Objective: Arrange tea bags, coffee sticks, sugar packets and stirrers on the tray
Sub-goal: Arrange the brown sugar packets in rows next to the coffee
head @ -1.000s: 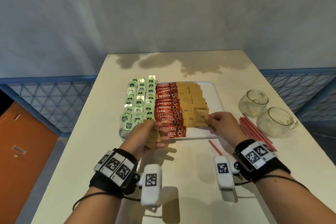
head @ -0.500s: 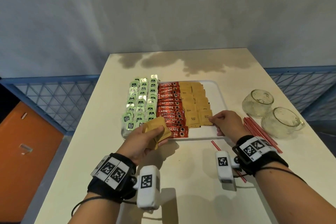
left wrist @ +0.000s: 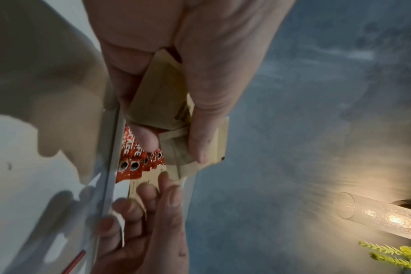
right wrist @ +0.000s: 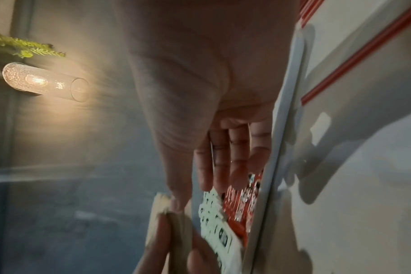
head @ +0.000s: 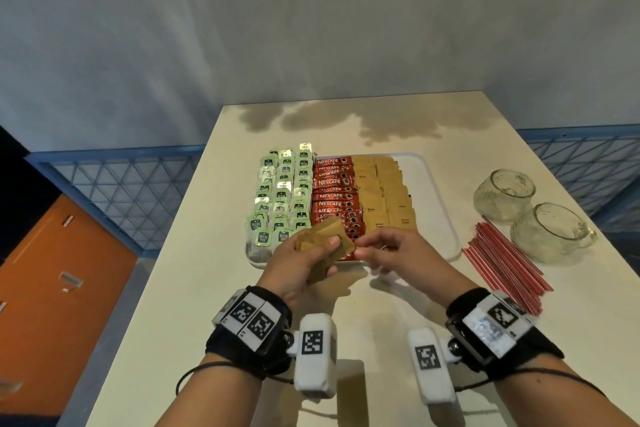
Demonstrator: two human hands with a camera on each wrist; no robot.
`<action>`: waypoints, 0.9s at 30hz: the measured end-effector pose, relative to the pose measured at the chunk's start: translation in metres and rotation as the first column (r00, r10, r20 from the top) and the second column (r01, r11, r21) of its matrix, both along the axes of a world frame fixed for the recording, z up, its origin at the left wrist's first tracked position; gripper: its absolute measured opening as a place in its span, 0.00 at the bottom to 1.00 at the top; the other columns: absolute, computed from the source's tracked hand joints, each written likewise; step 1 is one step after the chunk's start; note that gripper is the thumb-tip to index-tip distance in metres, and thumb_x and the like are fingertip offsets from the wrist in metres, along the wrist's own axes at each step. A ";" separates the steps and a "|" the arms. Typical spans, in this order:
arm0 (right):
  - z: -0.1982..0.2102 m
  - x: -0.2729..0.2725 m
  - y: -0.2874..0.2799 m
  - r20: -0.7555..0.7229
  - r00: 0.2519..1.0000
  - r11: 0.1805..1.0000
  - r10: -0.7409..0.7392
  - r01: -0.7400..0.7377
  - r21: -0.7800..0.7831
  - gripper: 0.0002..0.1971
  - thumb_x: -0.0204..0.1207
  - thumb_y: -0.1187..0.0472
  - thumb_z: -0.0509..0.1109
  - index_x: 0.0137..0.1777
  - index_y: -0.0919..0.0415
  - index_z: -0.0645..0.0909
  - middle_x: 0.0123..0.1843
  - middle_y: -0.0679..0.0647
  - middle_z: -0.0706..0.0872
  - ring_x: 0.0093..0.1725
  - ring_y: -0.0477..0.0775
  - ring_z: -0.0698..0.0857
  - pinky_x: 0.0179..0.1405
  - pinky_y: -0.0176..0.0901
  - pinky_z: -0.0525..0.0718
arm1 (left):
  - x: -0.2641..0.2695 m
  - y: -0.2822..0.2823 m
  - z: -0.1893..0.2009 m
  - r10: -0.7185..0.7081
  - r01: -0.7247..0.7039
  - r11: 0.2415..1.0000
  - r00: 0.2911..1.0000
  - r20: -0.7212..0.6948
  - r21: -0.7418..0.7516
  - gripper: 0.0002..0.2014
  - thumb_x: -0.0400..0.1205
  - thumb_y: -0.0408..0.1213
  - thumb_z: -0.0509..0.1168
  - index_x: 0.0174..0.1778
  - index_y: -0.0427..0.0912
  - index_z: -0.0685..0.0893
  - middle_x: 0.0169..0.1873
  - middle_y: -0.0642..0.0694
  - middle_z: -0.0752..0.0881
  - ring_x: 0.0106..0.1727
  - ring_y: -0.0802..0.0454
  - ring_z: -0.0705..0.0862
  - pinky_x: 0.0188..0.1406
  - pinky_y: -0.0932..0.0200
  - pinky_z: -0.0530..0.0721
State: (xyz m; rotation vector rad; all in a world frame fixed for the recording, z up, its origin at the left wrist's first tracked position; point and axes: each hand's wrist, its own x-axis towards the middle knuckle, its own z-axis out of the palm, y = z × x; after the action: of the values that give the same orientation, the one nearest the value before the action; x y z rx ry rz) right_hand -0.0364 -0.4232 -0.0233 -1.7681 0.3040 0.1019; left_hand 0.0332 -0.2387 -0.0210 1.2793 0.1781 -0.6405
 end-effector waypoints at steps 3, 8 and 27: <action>0.002 0.003 0.013 0.029 0.999 0.999 0.036 -0.036 -0.004 0.06 0.73 0.61 0.79 0.46 0.62 0.87 0.39 0.51 0.88 0.34 0.38 0.83 0.37 0.29 0.82 | -0.004 -0.005 -0.001 -0.028 0.028 0.999 0.999 0.016 0.042 0.15 0.71 0.35 0.78 0.52 0.47 0.85 0.49 0.43 0.90 0.44 0.51 0.89 0.35 0.59 0.89; 0.006 0.003 0.015 0.071 0.997 0.987 0.016 -0.004 -0.158 0.06 0.75 0.59 0.78 0.39 0.59 0.85 0.36 0.49 0.86 0.32 0.37 0.80 0.36 0.29 0.79 | -0.004 0.004 -0.004 -0.142 0.085 0.957 0.971 0.192 0.279 0.11 0.74 0.38 0.78 0.49 0.47 0.85 0.45 0.46 0.90 0.41 0.53 0.88 0.33 0.57 0.86; 0.044 0.032 -0.006 0.132 0.991 0.944 0.032 0.013 -0.330 0.05 0.74 0.58 0.79 0.45 0.57 0.86 0.39 0.49 0.90 0.34 0.38 0.85 0.36 0.30 0.81 | 0.006 -0.014 0.020 -0.250 0.056 0.910 0.865 0.435 0.411 0.05 0.75 0.40 0.77 0.45 0.48 0.89 0.40 0.48 0.91 0.36 0.54 0.86 0.29 0.61 0.82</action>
State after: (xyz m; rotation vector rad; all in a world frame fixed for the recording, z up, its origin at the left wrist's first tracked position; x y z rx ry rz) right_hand -0.0041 -0.4290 0.0208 -2.0993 0.2224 -0.0671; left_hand 0.0393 -0.2524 -0.0009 1.8145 -0.2283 -0.4132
